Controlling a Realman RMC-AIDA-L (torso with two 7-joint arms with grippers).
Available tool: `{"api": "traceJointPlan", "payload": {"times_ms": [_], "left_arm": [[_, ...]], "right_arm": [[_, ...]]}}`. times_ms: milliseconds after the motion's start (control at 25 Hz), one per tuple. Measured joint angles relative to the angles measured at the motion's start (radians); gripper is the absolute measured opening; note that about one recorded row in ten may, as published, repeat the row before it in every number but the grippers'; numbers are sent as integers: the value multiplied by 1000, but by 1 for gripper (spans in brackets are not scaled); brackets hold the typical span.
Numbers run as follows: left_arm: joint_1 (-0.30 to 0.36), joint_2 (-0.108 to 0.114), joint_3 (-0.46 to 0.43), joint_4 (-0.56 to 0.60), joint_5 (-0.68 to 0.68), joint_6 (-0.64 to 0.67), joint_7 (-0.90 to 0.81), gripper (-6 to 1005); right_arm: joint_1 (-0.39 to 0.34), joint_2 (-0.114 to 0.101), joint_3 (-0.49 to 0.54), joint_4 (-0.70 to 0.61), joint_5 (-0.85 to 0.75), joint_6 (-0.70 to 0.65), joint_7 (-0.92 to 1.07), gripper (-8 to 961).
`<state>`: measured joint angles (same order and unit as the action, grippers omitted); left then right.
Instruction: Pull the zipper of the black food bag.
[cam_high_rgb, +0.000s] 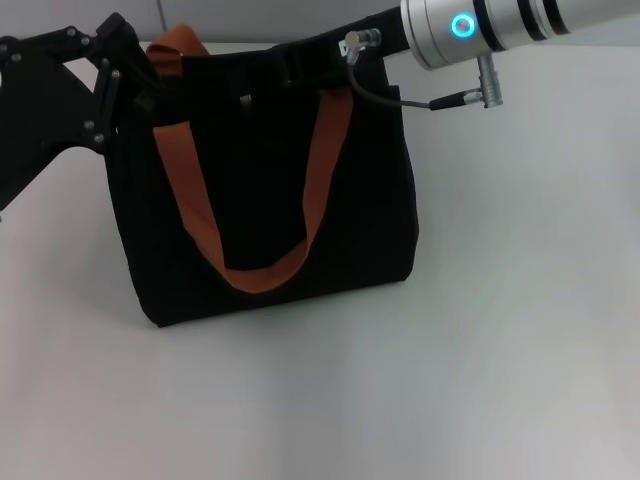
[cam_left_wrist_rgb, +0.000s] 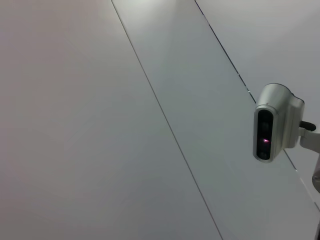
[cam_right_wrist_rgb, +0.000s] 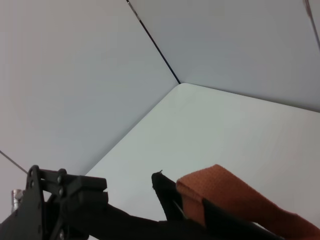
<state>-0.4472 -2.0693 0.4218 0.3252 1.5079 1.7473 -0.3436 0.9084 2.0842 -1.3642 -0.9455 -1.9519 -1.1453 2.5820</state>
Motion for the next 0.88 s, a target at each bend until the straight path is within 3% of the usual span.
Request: {"api": "traceJointPlan", "payload": {"times_ms": [520,760,880], "left_arm": [[0,-1,0,0,-7,2,-1,46],[6,-1,0,0,-13,3,-5,46],[7,-1,0,0,-14,3,-5,46]], "right_arm": [[42,1,-11,61,30,-11,5,289],[49,1,-12,61,29,-11,4,237],[51,0,-17,60,24,-13,3,155]]}}
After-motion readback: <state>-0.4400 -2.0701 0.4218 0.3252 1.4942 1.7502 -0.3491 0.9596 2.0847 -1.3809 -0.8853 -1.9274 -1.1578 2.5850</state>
